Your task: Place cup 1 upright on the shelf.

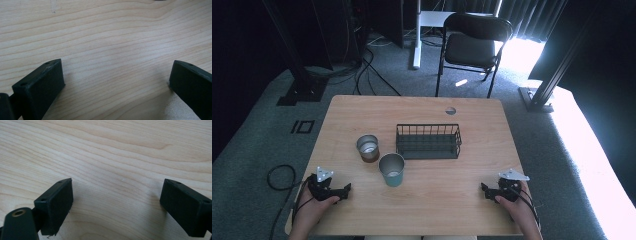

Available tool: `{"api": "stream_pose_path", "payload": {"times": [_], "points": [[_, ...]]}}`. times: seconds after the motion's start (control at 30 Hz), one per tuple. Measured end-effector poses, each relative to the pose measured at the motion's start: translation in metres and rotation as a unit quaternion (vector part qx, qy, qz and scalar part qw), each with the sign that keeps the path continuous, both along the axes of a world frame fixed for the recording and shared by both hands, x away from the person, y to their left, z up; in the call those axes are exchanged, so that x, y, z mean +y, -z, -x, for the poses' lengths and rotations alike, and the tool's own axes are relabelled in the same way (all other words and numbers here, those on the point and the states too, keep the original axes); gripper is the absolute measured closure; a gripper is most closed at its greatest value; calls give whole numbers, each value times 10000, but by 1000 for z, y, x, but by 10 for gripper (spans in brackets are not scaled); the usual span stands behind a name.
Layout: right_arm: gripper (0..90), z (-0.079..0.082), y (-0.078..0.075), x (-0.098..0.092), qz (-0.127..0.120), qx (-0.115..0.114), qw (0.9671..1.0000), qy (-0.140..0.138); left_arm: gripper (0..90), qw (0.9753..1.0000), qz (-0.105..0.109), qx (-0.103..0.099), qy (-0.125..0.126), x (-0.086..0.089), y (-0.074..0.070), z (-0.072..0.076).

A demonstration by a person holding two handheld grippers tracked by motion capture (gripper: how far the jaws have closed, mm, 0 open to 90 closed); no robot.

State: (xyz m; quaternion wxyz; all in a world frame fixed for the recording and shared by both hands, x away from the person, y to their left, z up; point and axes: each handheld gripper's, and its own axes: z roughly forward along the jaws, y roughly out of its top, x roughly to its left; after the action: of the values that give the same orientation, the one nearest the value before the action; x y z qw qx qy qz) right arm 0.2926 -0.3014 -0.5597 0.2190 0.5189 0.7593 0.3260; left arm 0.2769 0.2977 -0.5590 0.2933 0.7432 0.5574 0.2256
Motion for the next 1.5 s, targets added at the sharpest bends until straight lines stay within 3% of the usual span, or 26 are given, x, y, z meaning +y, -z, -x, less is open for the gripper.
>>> {"api": "stream_pose_path", "payload": {"times": [0.47, 0.83, 1.27, 1.5], "points": [[127, 3, -1, 4, -5, -91, 9999, -129, 5, 10000, -1, 5, 1, 0, 0, 0], [127, 2, -7, 25, -72, -156, 9975, -684, 5, 10000, 0, 4, 0, 0, 0, 0], [124, -4, -10, 51, -91, -157, 9941, -1073, 6, 10000, 1, 3, 0, 0, 0, 0], [123, -7, -13, 66, -163, -212, 9905, -1351, 5, 10000, 0, 3, 1, 0, 0, 0]]}}
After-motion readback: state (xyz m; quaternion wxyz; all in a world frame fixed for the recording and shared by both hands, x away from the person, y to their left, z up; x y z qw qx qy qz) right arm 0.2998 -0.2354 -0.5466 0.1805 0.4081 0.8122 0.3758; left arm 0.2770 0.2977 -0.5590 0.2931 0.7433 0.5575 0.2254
